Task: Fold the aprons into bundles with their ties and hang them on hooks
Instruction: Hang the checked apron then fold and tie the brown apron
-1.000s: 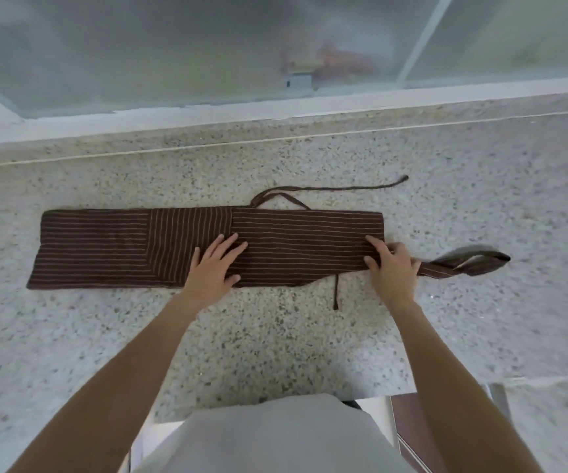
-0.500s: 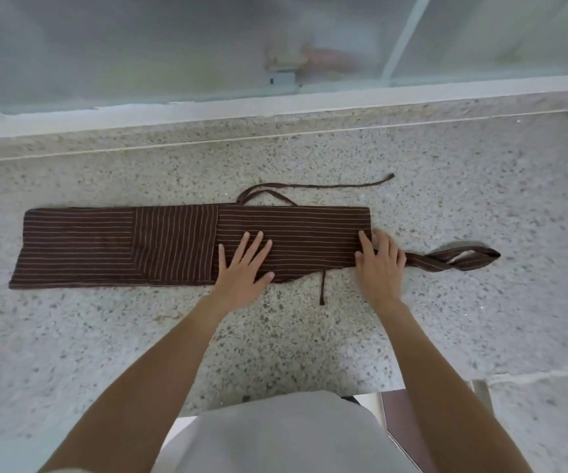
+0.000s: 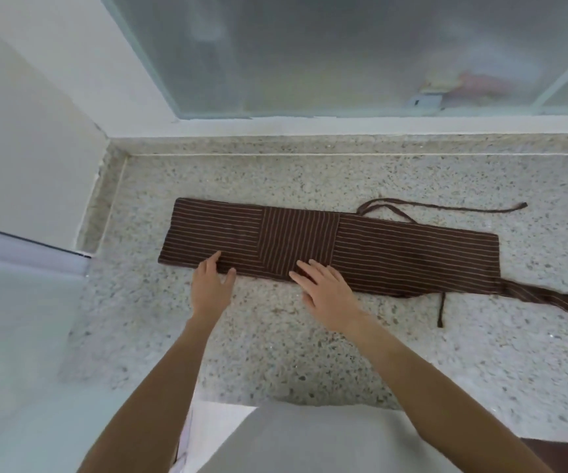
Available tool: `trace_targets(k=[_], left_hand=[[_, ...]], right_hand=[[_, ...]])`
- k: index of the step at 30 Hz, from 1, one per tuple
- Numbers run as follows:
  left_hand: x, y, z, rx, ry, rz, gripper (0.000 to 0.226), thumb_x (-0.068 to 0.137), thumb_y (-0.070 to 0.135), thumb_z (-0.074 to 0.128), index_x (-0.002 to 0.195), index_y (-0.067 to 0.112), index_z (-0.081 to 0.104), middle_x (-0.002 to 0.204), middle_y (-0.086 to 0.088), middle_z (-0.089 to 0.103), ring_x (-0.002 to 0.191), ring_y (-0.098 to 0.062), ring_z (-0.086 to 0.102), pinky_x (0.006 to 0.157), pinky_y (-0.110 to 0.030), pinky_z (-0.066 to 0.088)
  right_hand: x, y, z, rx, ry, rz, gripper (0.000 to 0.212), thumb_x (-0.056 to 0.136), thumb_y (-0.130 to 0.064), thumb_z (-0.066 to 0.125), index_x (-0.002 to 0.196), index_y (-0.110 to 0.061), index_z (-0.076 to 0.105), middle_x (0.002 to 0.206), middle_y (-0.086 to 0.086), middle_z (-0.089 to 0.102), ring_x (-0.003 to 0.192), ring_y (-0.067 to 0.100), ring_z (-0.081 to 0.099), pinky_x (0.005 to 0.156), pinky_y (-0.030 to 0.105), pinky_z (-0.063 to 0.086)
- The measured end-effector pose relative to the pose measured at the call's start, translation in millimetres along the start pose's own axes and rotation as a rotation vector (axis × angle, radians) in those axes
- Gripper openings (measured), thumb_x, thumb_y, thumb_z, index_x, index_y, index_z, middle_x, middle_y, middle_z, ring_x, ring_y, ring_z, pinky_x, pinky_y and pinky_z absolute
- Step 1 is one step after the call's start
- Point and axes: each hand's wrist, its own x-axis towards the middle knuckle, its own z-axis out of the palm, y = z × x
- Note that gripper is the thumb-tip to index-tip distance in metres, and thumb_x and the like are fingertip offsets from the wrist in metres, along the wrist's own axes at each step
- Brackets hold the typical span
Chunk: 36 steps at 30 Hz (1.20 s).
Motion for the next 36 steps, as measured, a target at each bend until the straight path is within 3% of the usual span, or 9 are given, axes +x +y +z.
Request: trace_targets(k=[4,8,12,16,19,22,28,32,36], left_hand=[[28,-21,-22,0.166,0.062,-0.087,0.057,0.090,0.041,0.055,0.140,0.018,0.037,0.143,-0.010,0.038,0.134,-0.029,0.028,0.109,-0.046,0.028],[39,-44,-34,0.114,0.062,-0.225,0.086,0.080,0.046,0.067,0.146,0.018,0.019,0.151,-0.012,0.019,0.139,-0.033,0.013,0.111,-0.050,0.019],[44,-53,-38,0.112,0.062,-0.239,0.101,0.072,0.047,0.074,0.146,0.012,0.016,0.146,-0.019,0.026,0.133,-0.038,0.023,0.109,-0.050,0.022],[48,-59,-36,-0.005,0.113,-0.256,0.062,0.078,0.030,0.073,0.129,0.008,0.047,0.120,-0.019,0.055,0.111,-0.035,0.051,0.092,-0.045,0.044],[35,-55,-41,-0.175,0.182,-0.259,0.026,0.085,0.022,0.066,0.104,0.005,0.061,0.099,-0.014,0.067,0.091,-0.030,0.062,0.075,-0.035,0.047],[12,-32,-52,-0.467,0.324,-0.240,0.022,0.088,0.021,0.063,0.105,0.007,0.064,0.098,-0.007,0.068,0.090,-0.020,0.064,0.077,-0.030,0.048],[-41,69,-52,-0.744,0.401,0.038,0.009,0.087,0.018,0.065,0.096,0.018,0.066,0.089,0.007,0.066,0.076,0.007,0.060,0.070,-0.006,0.046],[-64,133,-28,-0.680,0.326,0.382,0.007,0.086,0.015,0.065,0.092,0.017,0.068,0.090,0.003,0.066,0.077,0.003,0.060,0.068,-0.009,0.047],[-81,175,34,-0.405,0.241,0.770,0.008,0.088,0.021,0.063,0.089,0.015,0.068,0.089,0.004,0.063,0.067,-0.005,0.060,0.056,-0.016,0.049]], right_hand=[[-2,8,12,-0.140,-0.077,0.005,0.048,0.101,-0.033,0.028,0.148,-0.028,0.022,0.158,-0.004,0.009,0.146,0.019,0.002,0.119,0.042,0.006],[-8,9,14,-0.199,-0.124,0.029,0.061,0.092,-0.045,0.002,0.149,-0.031,0.016,0.158,-0.007,0.005,0.145,0.016,-0.003,0.114,0.035,-0.006],[-11,6,14,-0.250,-0.109,0.034,0.055,0.095,-0.041,0.017,0.146,-0.027,0.029,0.156,-0.001,0.020,0.144,0.022,0.014,0.113,0.041,0.007],[-20,4,14,-0.274,-0.013,0.026,0.045,0.091,-0.026,0.054,0.135,-0.022,0.049,0.145,0.005,0.041,0.135,0.026,0.038,0.108,0.046,0.031],[-27,3,10,-0.260,-0.034,-0.009,0.047,0.096,-0.024,0.046,0.142,-0.022,0.040,0.150,0.002,0.033,0.140,0.023,0.028,0.112,0.043,0.024],[-34,2,5,-0.244,-0.108,0.001,0.050,0.101,-0.027,0.031,0.149,-0.024,0.020,0.158,-0.004,0.010,0.145,0.017,0.006,0.116,0.038,0.010],[-48,7,3,-0.001,-0.151,-0.032,0.050,0.099,-0.017,0.036,0.148,-0.019,0.024,0.158,-0.004,0.005,0.145,0.015,-0.003,0.119,0.036,0.004],[-61,24,-16,0.262,0.199,0.153,0.038,0.090,0.003,0.050,0.126,-0.005,0.057,0.147,0.011,0.036,0.141,0.030,0.022,0.114,0.045,0.024],[-92,63,-47,0.344,0.372,0.512,0.032,0.090,0.000,0.052,0.119,-0.010,0.062,0.140,0.011,0.044,0.134,0.031,0.031,0.111,0.042,0.027]])
